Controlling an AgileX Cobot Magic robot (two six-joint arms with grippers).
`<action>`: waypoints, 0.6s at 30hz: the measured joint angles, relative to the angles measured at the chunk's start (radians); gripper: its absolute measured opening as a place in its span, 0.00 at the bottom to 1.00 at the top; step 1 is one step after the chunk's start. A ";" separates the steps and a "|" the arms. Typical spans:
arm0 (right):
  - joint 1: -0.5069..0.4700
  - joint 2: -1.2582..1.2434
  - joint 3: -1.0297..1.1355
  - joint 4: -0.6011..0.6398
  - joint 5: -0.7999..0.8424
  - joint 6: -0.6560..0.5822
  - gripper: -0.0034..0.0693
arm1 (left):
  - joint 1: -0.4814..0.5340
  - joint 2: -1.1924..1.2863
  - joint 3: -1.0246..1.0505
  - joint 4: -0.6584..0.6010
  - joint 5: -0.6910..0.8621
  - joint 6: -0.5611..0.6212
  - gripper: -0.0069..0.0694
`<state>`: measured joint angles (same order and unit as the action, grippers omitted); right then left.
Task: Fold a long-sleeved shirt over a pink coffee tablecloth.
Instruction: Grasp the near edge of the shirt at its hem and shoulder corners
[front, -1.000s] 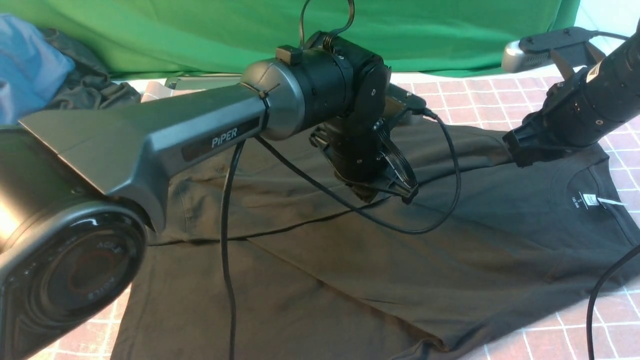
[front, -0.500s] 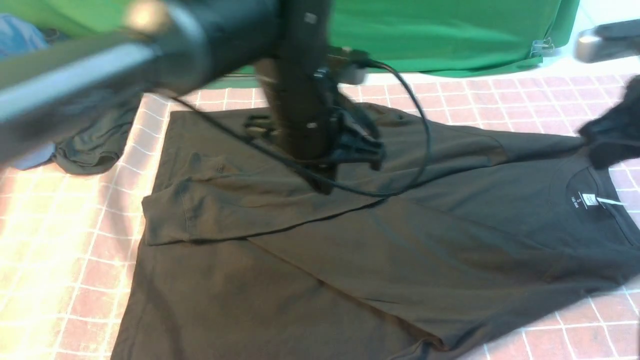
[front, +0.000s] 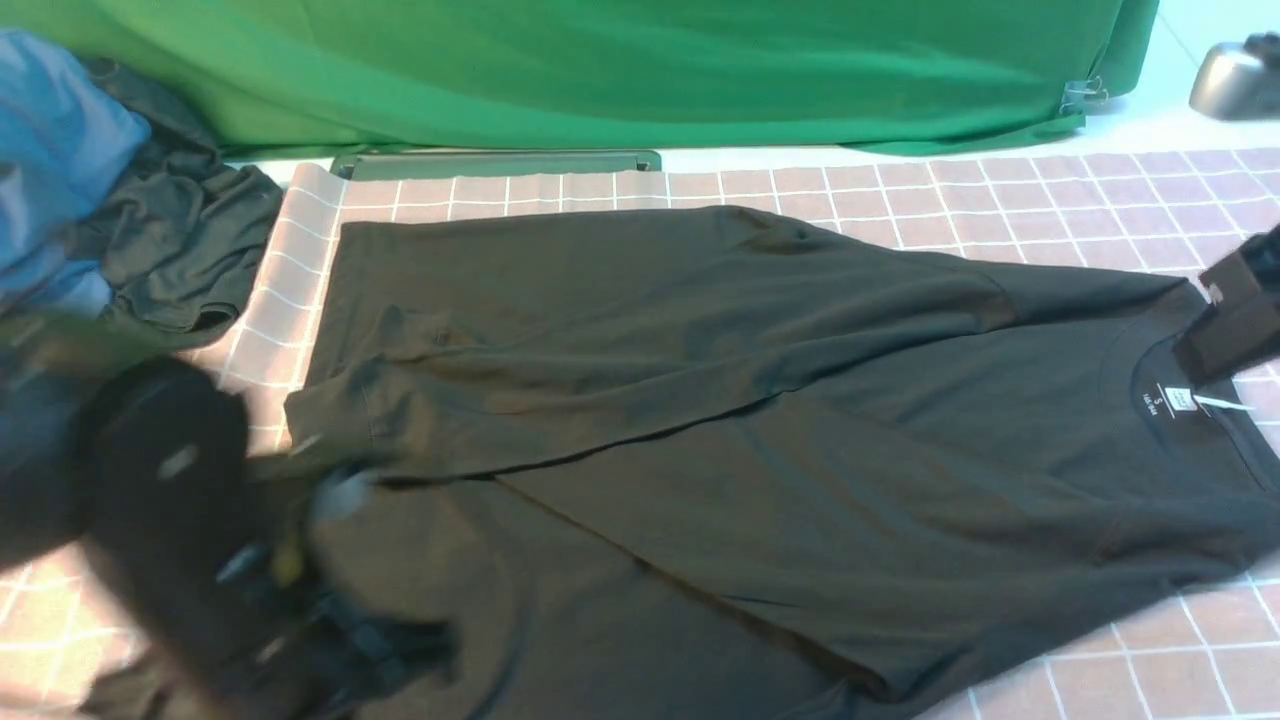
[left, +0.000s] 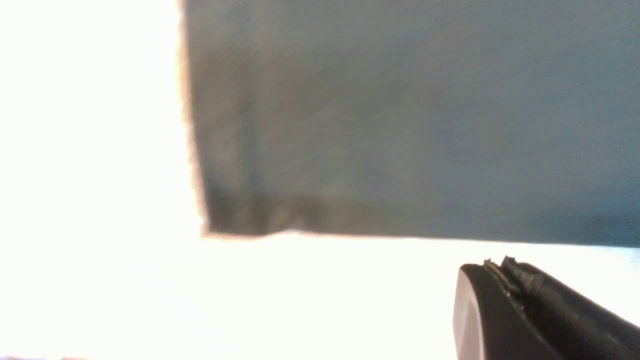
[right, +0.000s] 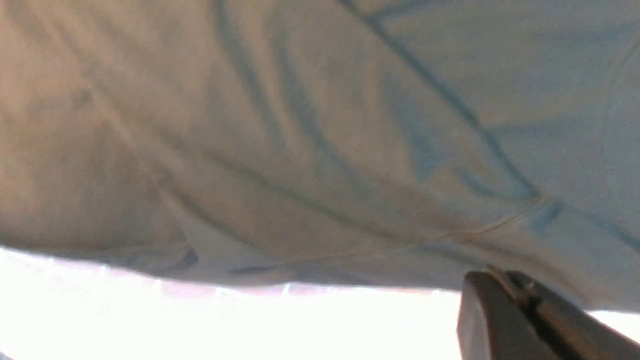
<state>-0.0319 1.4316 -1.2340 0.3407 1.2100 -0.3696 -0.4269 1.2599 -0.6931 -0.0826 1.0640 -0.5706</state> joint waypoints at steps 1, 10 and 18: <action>0.000 -0.008 0.015 0.002 0.000 -0.001 0.09 | 0.033 -0.022 0.035 -0.004 -0.014 -0.001 0.11; 0.010 -0.107 0.116 0.031 0.004 -0.001 0.10 | 0.175 -0.069 0.162 0.107 -0.101 -0.003 0.17; 0.124 -0.192 0.135 0.039 0.004 -0.001 0.10 | 0.178 -0.051 0.167 0.151 -0.100 -0.025 0.52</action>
<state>0.0917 1.2397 -1.0992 0.3798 1.2139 -0.3705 -0.2493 1.2089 -0.5261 0.0685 0.9642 -0.5956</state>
